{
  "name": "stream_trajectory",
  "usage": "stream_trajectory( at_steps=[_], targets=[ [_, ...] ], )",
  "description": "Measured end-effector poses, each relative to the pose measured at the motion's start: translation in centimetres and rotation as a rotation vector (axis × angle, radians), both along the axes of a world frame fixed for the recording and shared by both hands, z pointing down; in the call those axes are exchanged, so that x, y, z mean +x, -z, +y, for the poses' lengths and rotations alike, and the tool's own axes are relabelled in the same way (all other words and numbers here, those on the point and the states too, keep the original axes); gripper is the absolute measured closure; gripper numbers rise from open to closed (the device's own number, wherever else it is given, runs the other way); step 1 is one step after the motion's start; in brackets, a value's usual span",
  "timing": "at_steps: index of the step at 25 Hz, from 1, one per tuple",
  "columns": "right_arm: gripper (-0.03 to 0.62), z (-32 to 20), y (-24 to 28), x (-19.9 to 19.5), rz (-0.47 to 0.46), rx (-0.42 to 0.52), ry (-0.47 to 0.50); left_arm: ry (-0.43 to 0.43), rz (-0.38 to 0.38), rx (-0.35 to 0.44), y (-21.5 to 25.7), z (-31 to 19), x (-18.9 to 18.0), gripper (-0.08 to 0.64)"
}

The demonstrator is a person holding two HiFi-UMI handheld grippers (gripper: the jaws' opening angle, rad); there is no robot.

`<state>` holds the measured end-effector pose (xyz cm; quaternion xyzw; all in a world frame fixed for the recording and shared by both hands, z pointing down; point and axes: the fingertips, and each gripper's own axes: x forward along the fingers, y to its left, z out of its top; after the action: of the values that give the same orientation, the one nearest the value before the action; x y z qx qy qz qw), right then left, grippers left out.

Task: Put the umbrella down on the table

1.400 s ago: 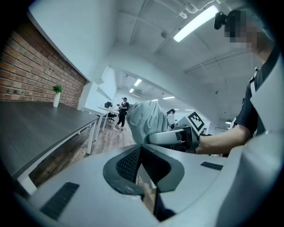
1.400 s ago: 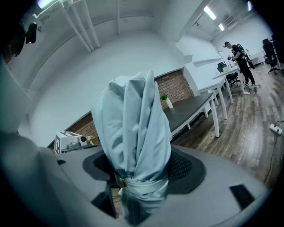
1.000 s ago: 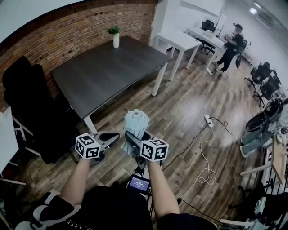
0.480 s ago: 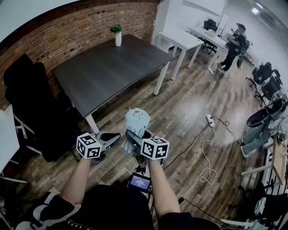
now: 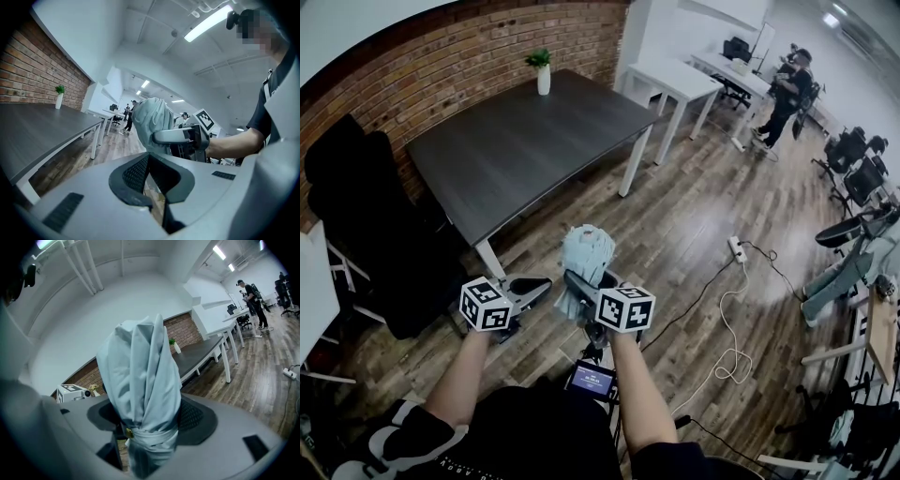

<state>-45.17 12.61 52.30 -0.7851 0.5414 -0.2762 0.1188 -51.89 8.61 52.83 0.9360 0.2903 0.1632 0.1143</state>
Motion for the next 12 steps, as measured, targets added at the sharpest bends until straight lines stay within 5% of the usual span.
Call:
stream_trajectory(
  at_steps=[12],
  targets=[
    [0.259, -0.1, -0.2, 4.0, -0.026, 0.008, -0.001, -0.007, -0.015, -0.026, 0.3, 0.1, 4.0, 0.557]
  ],
)
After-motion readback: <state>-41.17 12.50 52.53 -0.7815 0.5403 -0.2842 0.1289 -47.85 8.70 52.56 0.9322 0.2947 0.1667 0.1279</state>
